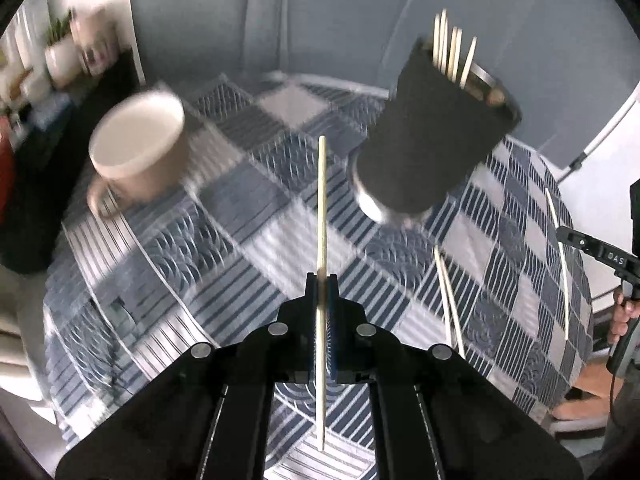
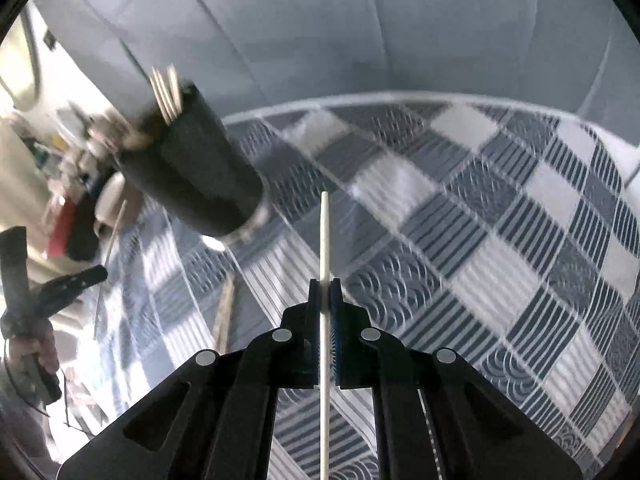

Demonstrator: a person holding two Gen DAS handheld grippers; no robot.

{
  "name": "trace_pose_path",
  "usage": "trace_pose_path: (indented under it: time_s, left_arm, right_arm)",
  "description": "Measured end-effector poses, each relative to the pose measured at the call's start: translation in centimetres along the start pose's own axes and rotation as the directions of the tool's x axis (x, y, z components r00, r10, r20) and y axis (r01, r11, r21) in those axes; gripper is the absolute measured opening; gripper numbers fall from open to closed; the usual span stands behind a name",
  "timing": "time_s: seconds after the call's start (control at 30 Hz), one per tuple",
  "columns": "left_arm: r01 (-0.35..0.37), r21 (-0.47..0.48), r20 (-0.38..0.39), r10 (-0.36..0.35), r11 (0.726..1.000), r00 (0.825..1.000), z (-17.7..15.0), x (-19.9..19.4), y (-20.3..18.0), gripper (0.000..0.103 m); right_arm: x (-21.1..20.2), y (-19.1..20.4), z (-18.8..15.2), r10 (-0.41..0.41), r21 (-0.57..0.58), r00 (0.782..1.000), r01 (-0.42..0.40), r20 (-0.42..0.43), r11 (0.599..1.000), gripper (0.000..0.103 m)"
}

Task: Organize utensils
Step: 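Carry the left tool's chopstick into the holder while the right tool carries its own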

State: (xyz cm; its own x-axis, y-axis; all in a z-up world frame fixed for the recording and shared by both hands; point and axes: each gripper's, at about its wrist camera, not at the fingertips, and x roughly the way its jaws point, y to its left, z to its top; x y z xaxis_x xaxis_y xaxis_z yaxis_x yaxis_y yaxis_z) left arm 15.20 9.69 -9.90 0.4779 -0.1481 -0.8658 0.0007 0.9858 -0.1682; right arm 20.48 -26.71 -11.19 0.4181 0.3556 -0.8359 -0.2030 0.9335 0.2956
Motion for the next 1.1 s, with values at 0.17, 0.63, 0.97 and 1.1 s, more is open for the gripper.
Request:
trace_pose_path:
  time_s: [0.17,0.63,0.97,1.1]
  left_arm:
    - [-0.016,0.017,0.082,0.014,1.0,0.997,3.3,-2.5,-0.7,0.005]
    - [-0.021,0.121,0.212,-0.005,0.992,0.977,10.8,-5.9,-4.6,0.005]
    - [0.018,0.125,0.261,-0.05,0.992,0.964,15.0,-4.2,-7.3,0.005]
    - [0.061,0.11,0.291,-0.091,0.992,0.952,15.8,-3.3,-8.2,0.005]
  right_arm:
    - [-1.8,2.2,2.7,0.019,-0.03,0.996,-0.016,0.082,0.999,0.004]
    - [-5.0,7.4,9.3,0.086,-0.117,0.976,-0.064,0.2,0.991,0.004]
    - [-5.4,10.6,14.8,0.113,-0.147,0.957,-0.076,0.266,0.986,0.004]
    - [-4.1,11.7,16.3,0.13,-0.165,0.953,-0.086,0.275,0.983,0.004]
